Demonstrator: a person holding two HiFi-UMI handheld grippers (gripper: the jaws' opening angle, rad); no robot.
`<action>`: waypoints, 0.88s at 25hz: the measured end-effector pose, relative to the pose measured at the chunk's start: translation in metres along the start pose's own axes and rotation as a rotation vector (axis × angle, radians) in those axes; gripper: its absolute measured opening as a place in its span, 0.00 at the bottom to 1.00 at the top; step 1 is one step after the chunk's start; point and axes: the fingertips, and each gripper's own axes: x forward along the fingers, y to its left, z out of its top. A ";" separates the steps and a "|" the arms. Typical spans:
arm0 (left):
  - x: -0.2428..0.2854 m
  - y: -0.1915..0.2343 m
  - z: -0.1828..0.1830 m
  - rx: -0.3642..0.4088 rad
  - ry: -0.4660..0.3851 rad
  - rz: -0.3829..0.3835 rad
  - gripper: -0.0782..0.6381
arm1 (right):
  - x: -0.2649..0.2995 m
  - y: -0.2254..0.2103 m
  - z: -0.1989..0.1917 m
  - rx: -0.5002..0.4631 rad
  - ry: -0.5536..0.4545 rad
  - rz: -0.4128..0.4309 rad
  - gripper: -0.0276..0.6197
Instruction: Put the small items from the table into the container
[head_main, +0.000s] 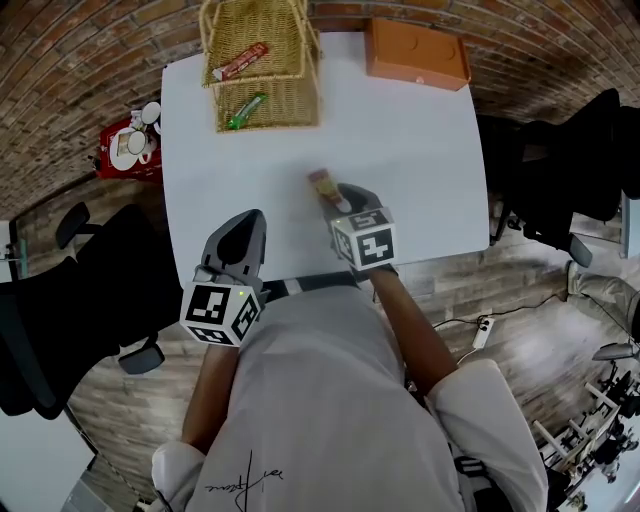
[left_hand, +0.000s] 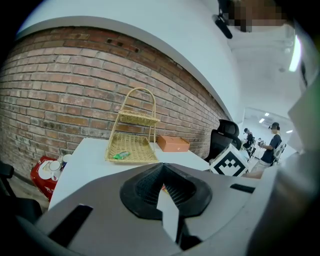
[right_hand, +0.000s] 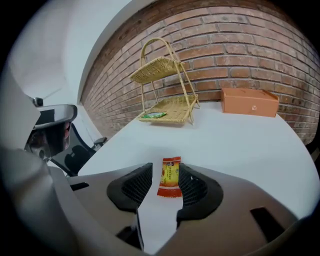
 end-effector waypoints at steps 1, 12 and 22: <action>0.001 0.001 -0.001 0.000 0.003 -0.003 0.12 | 0.003 -0.001 -0.002 0.004 0.008 -0.005 0.26; 0.005 0.016 0.000 0.009 0.030 -0.034 0.12 | 0.022 -0.007 -0.017 0.018 0.078 -0.033 0.28; 0.015 0.022 0.009 -0.053 0.022 -0.045 0.12 | 0.032 -0.009 -0.029 0.004 0.128 -0.041 0.29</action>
